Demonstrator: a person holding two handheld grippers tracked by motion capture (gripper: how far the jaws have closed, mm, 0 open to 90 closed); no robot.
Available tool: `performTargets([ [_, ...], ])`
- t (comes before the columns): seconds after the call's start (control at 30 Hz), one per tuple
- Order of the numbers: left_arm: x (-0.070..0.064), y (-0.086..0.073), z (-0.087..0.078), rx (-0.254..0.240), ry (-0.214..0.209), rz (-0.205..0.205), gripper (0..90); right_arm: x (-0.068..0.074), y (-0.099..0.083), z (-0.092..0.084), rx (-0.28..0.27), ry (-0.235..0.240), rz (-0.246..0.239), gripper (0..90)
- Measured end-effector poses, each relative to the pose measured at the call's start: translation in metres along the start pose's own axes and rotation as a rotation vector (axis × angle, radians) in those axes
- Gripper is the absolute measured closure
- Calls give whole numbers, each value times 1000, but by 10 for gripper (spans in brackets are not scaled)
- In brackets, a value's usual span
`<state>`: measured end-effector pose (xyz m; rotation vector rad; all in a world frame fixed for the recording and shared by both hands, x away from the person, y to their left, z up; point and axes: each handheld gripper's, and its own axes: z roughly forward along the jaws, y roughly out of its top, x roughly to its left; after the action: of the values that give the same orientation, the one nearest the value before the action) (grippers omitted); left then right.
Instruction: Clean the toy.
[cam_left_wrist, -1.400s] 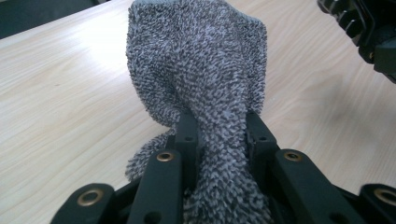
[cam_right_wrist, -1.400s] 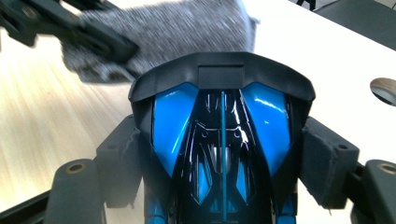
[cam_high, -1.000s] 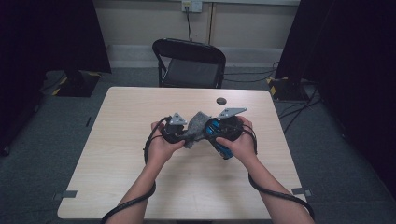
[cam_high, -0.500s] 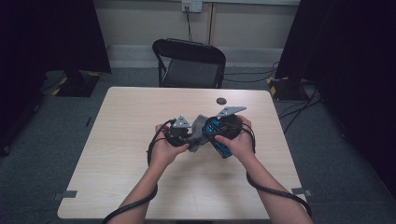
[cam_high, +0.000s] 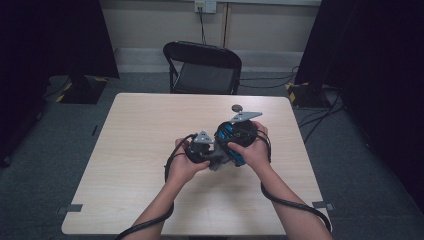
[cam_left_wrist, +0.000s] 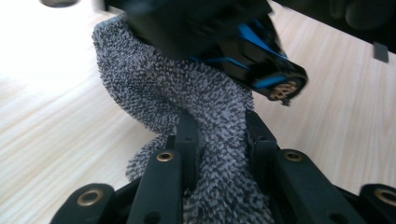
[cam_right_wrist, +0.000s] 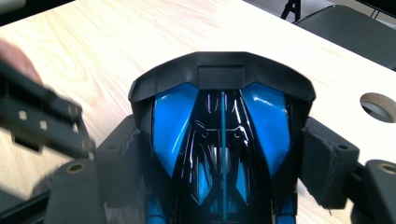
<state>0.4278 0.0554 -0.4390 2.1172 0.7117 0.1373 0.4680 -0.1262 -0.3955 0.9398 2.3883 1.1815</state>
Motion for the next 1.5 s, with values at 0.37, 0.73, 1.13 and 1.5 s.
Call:
performTargets([
  [0.37, -13, -9, 16, -12, -51, 9, 722, -2, 8, 1, -3, -4, 19, 256],
  [0.73, -28, -9, 25, -11, -112, 55, 722, -7, 21, -6, -30, -12, 23, 256],
  [1.13, -41, -6, 25, -14, -163, 94, 721, -20, 19, -9, -38, -26, 60, 256],
  [1.5, -9, -12, -2, 32, -52, 73, 721, -28, 19, -20, -55, -35, 71, 256],
])
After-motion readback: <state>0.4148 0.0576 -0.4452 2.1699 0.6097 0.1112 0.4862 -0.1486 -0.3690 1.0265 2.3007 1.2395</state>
